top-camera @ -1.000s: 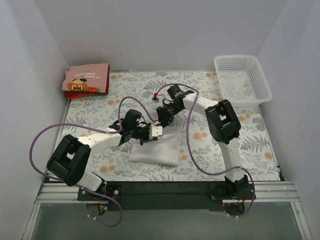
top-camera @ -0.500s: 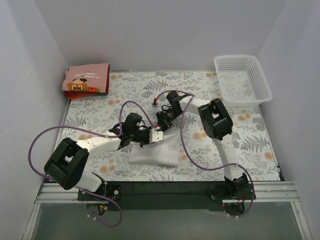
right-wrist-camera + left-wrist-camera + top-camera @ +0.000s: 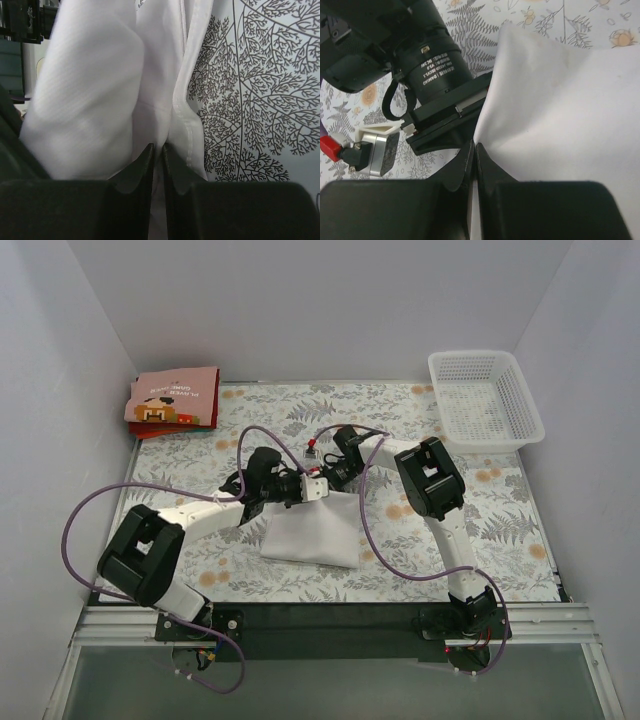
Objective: Fold and stack the t-shirts
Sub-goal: Fold the tshirt
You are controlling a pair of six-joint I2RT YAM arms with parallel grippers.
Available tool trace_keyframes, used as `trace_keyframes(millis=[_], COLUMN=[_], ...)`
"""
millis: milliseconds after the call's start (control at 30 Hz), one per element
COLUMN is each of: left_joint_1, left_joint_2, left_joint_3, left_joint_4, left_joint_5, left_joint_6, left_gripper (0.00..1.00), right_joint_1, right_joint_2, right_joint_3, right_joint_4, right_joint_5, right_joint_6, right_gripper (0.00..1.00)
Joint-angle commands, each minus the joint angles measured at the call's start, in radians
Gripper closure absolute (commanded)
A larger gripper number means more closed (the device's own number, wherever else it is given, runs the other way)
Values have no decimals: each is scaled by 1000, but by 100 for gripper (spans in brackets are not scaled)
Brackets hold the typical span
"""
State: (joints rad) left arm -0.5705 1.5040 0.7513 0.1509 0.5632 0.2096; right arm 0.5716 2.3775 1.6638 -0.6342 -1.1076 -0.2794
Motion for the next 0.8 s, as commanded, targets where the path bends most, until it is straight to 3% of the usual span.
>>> trace_keyframes(millis=[0,267,500,700,767], left_joint_1=[20,23,15,9,9], left_joint_2=[21,24,-76,-136,-140], left_joint_3=[16,-39,-131,-196,-204], left_joint_4=[41,139,150,153,156], left_joint_5=[-5,-20,23,26,38], left_joint_6=[42,48,86,131,139], left_gripper=[100,100,100,100,100], right_joint_1=[8,8,11,13,13], right_joint_2=[8,-47,-109,-152,-162], right_joint_3=[-24,27,82,128,149], right_joint_4=[-18,-32,-50,-62,-71], right_joint_5=[100,230,327,373,374], right_joint_6=[-44,-37,-18,-10,-7], right_gripper=[81,74,67,55,45])
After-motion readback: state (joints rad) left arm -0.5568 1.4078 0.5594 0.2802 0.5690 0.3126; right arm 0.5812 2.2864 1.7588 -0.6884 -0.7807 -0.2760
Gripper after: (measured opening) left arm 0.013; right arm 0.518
